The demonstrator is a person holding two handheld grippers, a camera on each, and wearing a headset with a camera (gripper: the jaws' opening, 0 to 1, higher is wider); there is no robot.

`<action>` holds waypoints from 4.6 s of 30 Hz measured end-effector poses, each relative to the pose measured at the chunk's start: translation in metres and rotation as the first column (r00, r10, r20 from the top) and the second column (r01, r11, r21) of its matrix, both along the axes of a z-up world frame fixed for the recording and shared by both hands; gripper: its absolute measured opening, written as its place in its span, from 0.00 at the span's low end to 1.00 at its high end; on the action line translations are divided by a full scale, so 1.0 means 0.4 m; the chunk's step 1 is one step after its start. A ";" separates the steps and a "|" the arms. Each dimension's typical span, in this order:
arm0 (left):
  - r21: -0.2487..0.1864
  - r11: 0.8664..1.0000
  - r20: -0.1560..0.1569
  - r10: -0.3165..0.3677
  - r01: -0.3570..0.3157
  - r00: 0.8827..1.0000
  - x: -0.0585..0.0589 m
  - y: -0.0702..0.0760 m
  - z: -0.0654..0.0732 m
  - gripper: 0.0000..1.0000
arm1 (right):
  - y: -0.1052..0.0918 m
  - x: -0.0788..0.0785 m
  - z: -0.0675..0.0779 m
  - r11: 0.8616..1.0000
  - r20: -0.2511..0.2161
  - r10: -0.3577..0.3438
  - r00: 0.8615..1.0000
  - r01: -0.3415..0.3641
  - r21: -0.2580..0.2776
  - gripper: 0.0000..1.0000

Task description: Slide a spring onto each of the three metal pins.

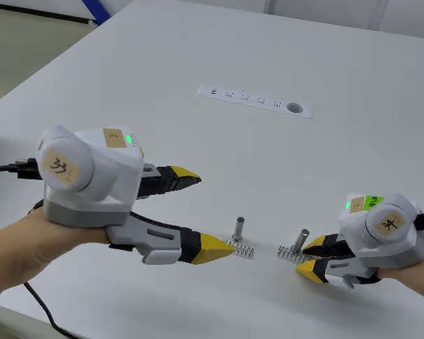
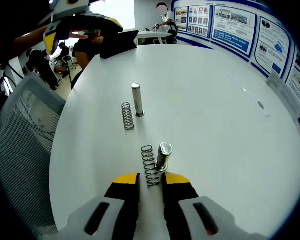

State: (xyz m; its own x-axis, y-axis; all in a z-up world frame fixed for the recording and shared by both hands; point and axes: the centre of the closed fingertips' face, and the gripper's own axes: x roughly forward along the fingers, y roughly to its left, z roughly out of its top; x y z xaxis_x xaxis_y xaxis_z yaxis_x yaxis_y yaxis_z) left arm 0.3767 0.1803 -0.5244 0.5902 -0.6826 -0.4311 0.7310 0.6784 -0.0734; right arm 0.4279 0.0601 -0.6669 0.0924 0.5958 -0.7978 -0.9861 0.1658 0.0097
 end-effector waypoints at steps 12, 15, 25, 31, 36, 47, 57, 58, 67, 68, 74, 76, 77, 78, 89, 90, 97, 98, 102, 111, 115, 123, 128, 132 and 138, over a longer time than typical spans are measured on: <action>-0.007 1.000 0.010 -0.012 0.012 1.000 0.007 -0.019 0.012 0.69 | 0.000 -0.009 0.002 1.000 0.001 0.020 1.000 -0.020 -0.004 0.12; -0.004 1.000 0.007 -0.017 0.017 1.000 0.002 -0.023 0.012 0.69 | -0.004 -0.017 0.003 1.000 -0.014 0.017 1.000 -0.017 -0.006 0.11; 0.008 0.999 -0.001 -0.043 0.043 0.999 -0.007 -0.041 0.008 0.68 | -0.011 -0.040 0.065 0.999 -0.019 0.021 1.000 -0.021 0.031 0.11; 0.016 0.997 -0.003 -0.078 0.079 0.997 -0.009 -0.074 0.009 0.66 | -0.001 -0.057 0.151 0.995 0.024 0.071 0.997 -0.072 0.067 0.11; 0.013 0.992 -0.009 -0.124 0.124 0.992 -0.015 -0.119 0.002 0.63 | 0.021 -0.079 0.237 0.986 0.073 0.131 0.989 -0.138 0.098 0.11; 0.002 0.979 0.006 -0.202 0.202 0.979 -0.025 -0.195 0.009 0.58 | 0.050 -0.144 0.341 0.964 0.141 0.220 0.965 -0.237 0.124 0.11; -0.031 0.967 0.010 -0.252 0.253 0.968 -0.045 -0.234 0.014 0.37 | 0.057 -0.189 0.367 0.948 0.156 0.261 0.953 -0.283 0.143 0.11; -0.033 0.966 0.013 -0.257 0.257 0.966 -0.048 -0.236 0.016 0.36 | 0.058 -0.190 0.370 0.948 0.156 0.262 0.952 -0.285 0.144 0.11; -0.021 0.956 0.015 -0.291 0.291 0.957 -0.061 -0.245 0.025 0.15 | 0.059 -0.198 0.365 0.942 0.164 0.291 0.943 -0.312 0.122 0.11; -0.017 0.956 0.014 -0.294 0.294 0.956 -0.062 -0.245 0.024 0.15 | 0.060 -0.199 0.364 0.942 0.163 0.292 0.942 -0.313 0.122 0.11; 0.032 0.950 0.007 -0.311 0.310 0.951 -0.074 -0.249 0.021 0.11 | 0.063 -0.205 0.363 0.935 0.178 0.317 0.932 -0.338 0.105 0.11; 0.052 0.946 0.020 -0.322 0.320 0.947 -0.077 -0.250 0.024 0.11 | 0.062 -0.205 0.364 0.932 0.184 0.325 0.928 -0.347 0.107 0.11; 0.073 0.942 0.038 -0.331 0.328 0.943 -0.076 -0.251 0.024 0.10 | 0.061 -0.202 0.364 0.932 0.180 0.321 0.930 -0.343 0.112 0.11; 0.076 0.941 0.042 -0.335 0.331 0.941 -0.077 -0.252 0.023 0.10 | 0.060 -0.199 0.362 0.935 0.170 0.314 0.934 -0.336 0.116 0.11; 0.074 0.933 0.057 -0.358 0.353 0.932 -0.076 -0.254 0.032 0.10 | 0.046 -0.189 0.360 0.935 0.160 0.290 0.944 -0.315 0.164 0.13; 0.072 0.932 0.059 -0.359 0.354 0.932 -0.076 -0.255 0.034 0.10 | 0.047 -0.193 0.363 0.933 0.146 0.290 0.946 -0.313 0.177 0.12; 0.073 0.930 0.061 -0.365 0.360 0.929 -0.077 -0.254 0.034 0.10 | 0.046 -0.199 0.378 0.928 0.123 0.298 0.947 -0.318 0.197 0.11; 0.073 0.930 0.060 -0.364 0.359 0.930 -0.077 -0.253 0.034 0.10 | 0.047 -0.200 0.381 0.927 0.122 0.298 0.947 -0.318 0.201 0.11; 0.068 0.936 0.057 -0.348 0.344 0.936 -0.077 -0.249 0.033 0.10 | 0.053 -0.200 0.411 0.918 0.111 0.283 0.953 -0.302 0.256 0.11; 0.098 0.933 0.043 -0.353 0.348 0.935 -0.078 -0.244 0.019 0.10 | 0.079 -0.223 0.438 0.898 0.090 0.297 0.950 -0.311 0.311 0.11; 0.089 0.939 0.030 -0.336 0.332 0.941 -0.079 -0.236 0.018 0.10 | 0.097 -0.228 0.450 0.890 0.097 0.293 0.951 -0.309 0.336 0.11; 0.078 0.943 0.034 -0.328 0.325 0.944 -0.076 -0.231 0.021 0.10 | 0.119 -0.232 0.473 0.874 0.085 0.281 0.956 -0.291 0.389 0.11; 0.072 0.942 0.040 -0.332 0.329 0.942 -0.076 -0.243 0.020 0.10 | 0.135 -0.237 0.485 0.864 0.085 0.286 0.955 -0.295 0.409 0.11; 0.040 0.940 0.005 -0.340 0.339 0.941 -0.084 -0.245 0.017 0.11 | 0.135 -0.236 0.481 0.867 0.078 0.287 0.955 -0.293 0.403 0.11; 0.036 0.946 0.030 -0.322 0.321 0.946 -0.073 -0.242 0.023 0.13 | 0.136 -0.230 0.475 0.874 0.087 0.273 0.958 -0.284 0.393 0.11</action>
State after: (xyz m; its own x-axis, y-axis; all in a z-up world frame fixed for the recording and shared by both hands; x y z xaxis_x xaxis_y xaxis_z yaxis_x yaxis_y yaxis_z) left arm 0.3476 0.0836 -0.5151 0.3568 -0.8256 -0.4370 0.9123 0.4086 -0.0271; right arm 0.3358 0.1145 -0.4767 -0.1060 0.8664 -0.4880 -0.9917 -0.1278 -0.0115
